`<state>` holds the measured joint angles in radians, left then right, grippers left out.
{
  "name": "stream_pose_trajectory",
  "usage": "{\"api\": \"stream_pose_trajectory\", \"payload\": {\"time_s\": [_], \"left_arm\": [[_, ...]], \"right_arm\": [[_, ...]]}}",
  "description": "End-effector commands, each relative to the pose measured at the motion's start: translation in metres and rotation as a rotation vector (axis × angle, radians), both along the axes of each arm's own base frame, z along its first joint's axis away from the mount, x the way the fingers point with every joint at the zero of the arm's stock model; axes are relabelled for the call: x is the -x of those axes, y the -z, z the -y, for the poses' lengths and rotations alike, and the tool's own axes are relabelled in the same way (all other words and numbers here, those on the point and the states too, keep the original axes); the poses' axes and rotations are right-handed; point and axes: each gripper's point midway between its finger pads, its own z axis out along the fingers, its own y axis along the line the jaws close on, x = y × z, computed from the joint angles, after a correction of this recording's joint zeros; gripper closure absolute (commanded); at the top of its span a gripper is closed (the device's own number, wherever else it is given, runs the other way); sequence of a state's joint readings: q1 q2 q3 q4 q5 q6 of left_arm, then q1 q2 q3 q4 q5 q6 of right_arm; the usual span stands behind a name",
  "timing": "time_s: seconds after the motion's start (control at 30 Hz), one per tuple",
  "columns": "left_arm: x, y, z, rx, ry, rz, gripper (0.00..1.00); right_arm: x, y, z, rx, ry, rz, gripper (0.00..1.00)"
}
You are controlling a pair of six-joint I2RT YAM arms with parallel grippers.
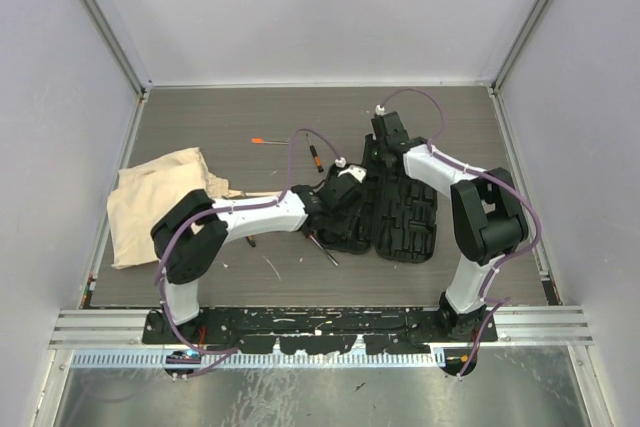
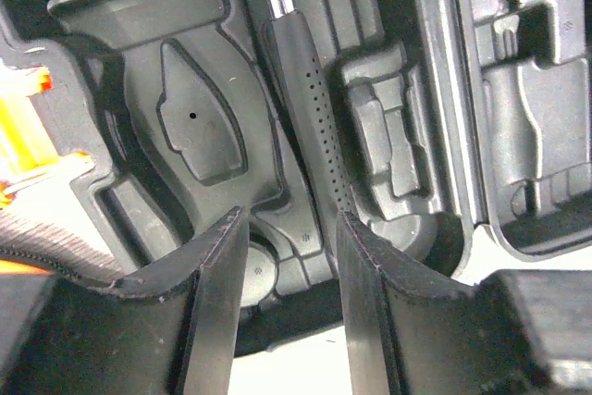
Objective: Sort the tools into containers
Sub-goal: Place the hammer in the storage box.
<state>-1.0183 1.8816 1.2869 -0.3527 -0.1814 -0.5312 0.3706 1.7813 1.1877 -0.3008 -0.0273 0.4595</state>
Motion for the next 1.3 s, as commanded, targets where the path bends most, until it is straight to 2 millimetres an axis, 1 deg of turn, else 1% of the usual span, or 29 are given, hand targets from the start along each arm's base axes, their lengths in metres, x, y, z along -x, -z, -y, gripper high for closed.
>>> {"api": "stream_pose_trajectory", "payload": {"time_s": [0.0,0.07,0.2,0.3,0.5,0.7,0.83,0.9,1.03,1.07,1.17,1.27], "left_arm": [[-0.002,-0.044,0.009,0.105,0.016,0.061,0.55],[-0.001,-0.045,0.012,0.118,0.024,0.057,0.56],[0.0,-0.046,0.019,0.138,0.04,0.044,0.65],[0.0,-0.045,0.023,0.148,0.045,0.04,0.66],[0.001,-0.025,0.03,0.13,0.051,0.002,0.71],[0.0,-0.013,0.031,0.112,0.045,-0.011,0.73],[0.0,-0.006,0.031,0.098,0.043,-0.02,0.76],[-0.001,-0.008,0.031,0.1,0.042,-0.018,0.76],[-0.005,-0.019,0.03,0.107,0.032,0.012,0.76],[-0.006,-0.019,0.03,0.1,0.032,0.016,0.78],[-0.007,-0.013,0.03,0.079,0.038,0.01,0.87],[-0.005,-0.002,0.029,0.066,0.042,-0.006,0.9]], "right_arm": [[-0.011,-0.01,0.001,0.015,-0.003,0.038,0.77],[-0.011,-0.006,0.001,0.019,-0.005,0.029,0.78],[-0.012,-0.001,-0.001,0.018,-0.013,0.018,0.82],[-0.011,0.003,-0.002,0.016,-0.02,0.007,0.84],[-0.01,0.009,-0.001,0.024,-0.022,-0.011,0.85],[-0.008,0.013,0.0,0.035,-0.024,-0.019,0.87],[-0.006,0.017,0.001,0.041,-0.028,-0.032,0.88],[-0.005,0.019,0.001,0.044,-0.029,-0.037,0.88],[-0.004,0.022,0.003,0.052,-0.026,-0.044,0.9],[-0.004,0.024,0.003,0.055,-0.027,-0.048,0.91],[-0.004,0.028,0.004,0.064,-0.024,-0.062,0.92],[-0.003,0.033,0.008,0.091,-0.014,-0.078,0.94]]}}
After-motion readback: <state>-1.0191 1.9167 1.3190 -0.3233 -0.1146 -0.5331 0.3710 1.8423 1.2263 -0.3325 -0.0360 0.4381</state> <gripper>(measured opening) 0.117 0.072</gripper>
